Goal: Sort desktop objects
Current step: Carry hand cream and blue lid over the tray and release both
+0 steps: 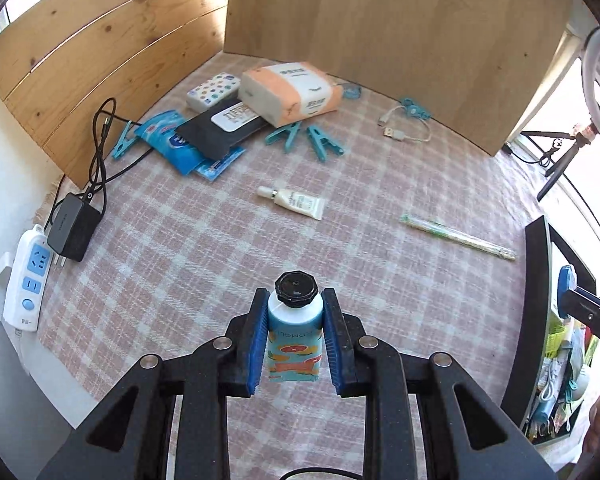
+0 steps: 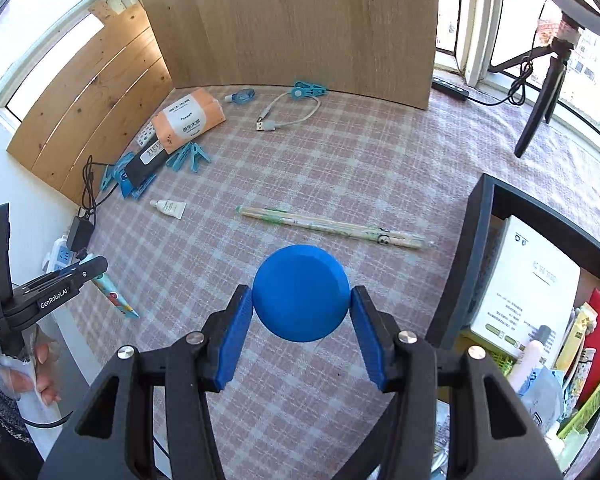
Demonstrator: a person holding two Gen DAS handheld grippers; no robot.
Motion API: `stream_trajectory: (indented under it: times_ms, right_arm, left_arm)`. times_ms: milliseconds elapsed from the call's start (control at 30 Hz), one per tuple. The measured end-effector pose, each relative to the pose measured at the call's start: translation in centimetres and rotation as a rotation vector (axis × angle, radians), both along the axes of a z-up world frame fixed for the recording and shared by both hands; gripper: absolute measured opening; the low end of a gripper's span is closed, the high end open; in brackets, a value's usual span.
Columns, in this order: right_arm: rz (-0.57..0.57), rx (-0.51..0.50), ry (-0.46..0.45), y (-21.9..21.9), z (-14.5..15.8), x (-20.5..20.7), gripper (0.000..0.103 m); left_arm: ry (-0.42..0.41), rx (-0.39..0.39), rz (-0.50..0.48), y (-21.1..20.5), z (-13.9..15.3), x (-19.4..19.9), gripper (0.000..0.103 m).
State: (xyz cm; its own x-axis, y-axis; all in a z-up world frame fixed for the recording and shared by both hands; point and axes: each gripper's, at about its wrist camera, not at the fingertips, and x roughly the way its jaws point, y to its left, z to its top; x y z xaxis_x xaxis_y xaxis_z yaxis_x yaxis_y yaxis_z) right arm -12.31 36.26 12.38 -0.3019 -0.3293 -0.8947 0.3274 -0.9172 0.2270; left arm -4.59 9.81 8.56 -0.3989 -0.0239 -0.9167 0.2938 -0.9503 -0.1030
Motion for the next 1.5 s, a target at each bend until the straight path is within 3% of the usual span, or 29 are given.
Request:
stream_trajectory:
  times_ms: [200,333,467,833,1067,1100,1167,1500]
  right_arm:
    - [-0.104,-0.030,0.028,7.3,2.0,2.7,0.049]
    - [-0.184,-0.004,0.055,12.8,3.1,4.7,0.049]
    - [-0.277,0.029,0.055,18.6,3.0,6.6,0.049]
    - [-0.455,0.100,0.016,29.6,1.0,10.5,0.049]
    - [-0.470,0.123,-0.021,31.6,-0.9,11.0,0.049]
    - [-0.468,0.128,-0.024,31.6,-1.0,11.0,0.050]
    - [-0.476,0.150,-0.037,31.7,-1.2,10.9,0.050]
    - [-0.487,0.121,-0.024,31.0,-0.9,10.6,0.055]
  left_arm:
    - [0.058,0.015,-0.168,8.0,4.4,-0.3,0.024]
    - [0.080,0.038,-0.300,14.3,5.9,-0.7,0.024]
    - [0.071,0.095,-0.424,20.4,6.2,-1.2,0.024]
    - [0.012,0.118,-0.659,33.0,5.5,-0.9,0.024]
    - [-0.012,0.055,-0.717,36.7,4.3,-1.8,0.028]
    - [-0.011,0.030,-0.706,36.8,4.3,-1.9,0.041]
    - [0.003,0.019,-0.695,36.7,4.6,-2.1,0.057]
    - [0.020,-0.007,-0.660,34.3,4.9,-2.3,0.057]
